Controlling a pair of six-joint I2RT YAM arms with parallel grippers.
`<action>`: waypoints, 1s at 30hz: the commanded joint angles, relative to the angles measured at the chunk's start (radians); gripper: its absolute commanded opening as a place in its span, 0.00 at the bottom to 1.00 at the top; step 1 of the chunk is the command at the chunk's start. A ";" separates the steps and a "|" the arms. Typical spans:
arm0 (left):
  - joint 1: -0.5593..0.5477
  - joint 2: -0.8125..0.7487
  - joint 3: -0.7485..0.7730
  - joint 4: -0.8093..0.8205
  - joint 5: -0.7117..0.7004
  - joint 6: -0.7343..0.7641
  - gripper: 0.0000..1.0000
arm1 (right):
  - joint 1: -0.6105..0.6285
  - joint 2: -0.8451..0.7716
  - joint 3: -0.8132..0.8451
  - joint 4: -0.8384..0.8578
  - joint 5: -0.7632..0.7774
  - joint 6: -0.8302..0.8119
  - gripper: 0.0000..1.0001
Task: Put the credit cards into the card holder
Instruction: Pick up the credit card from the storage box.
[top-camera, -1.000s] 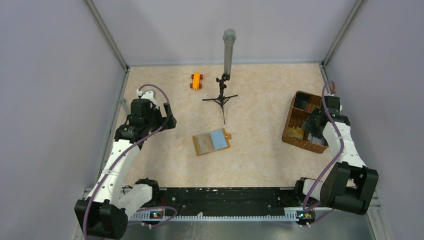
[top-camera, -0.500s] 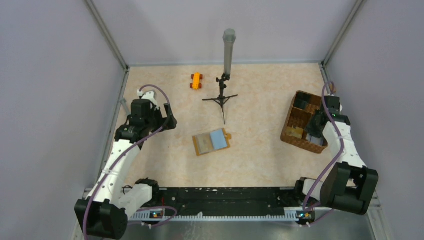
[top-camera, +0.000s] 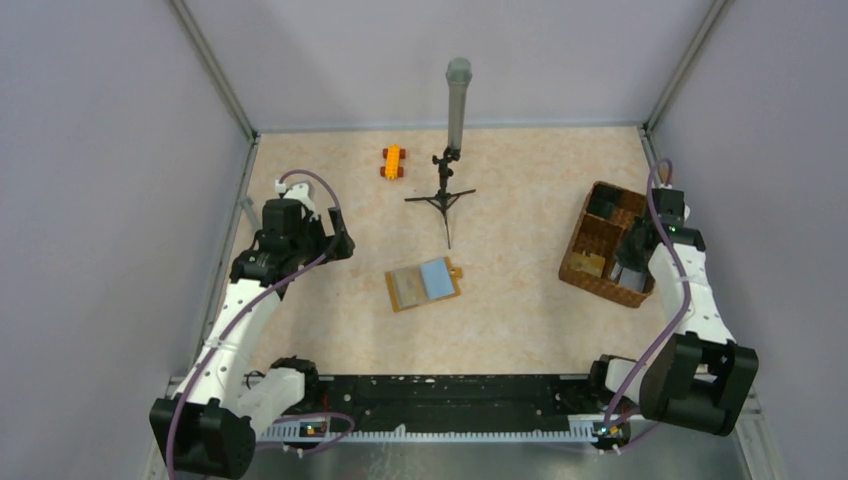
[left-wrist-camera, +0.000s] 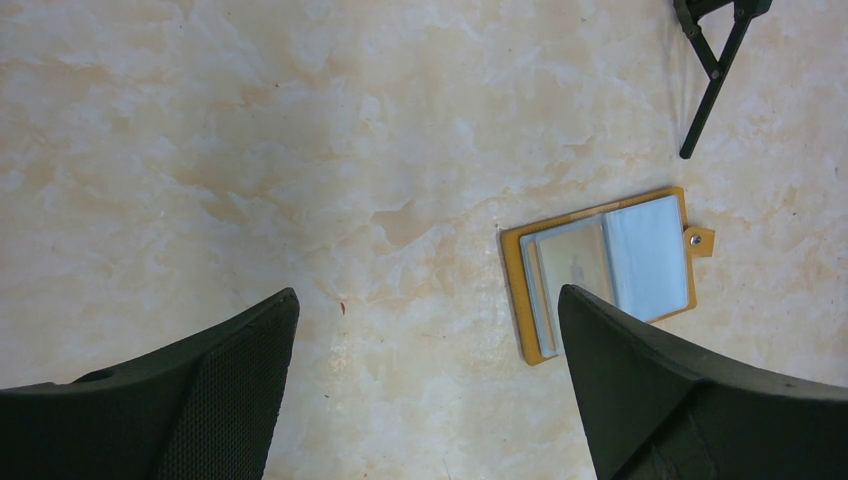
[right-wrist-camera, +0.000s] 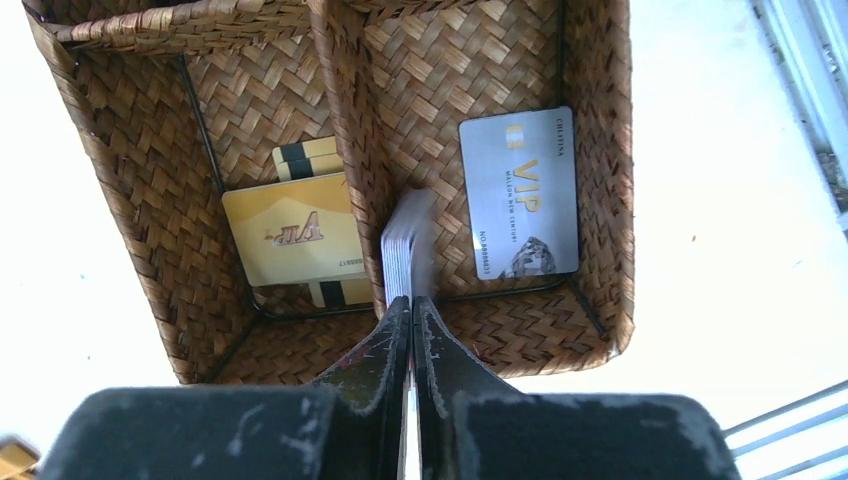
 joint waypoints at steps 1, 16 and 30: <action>-0.004 -0.023 -0.004 0.035 0.010 0.010 0.99 | -0.007 -0.026 0.072 -0.024 0.038 -0.010 0.00; -0.007 -0.004 -0.006 0.035 0.032 0.009 0.99 | 0.003 -0.077 0.289 -0.111 0.207 0.008 0.00; -0.012 0.009 -0.017 0.096 0.321 0.071 0.98 | 0.394 -0.046 0.333 -0.013 -0.319 -0.052 0.00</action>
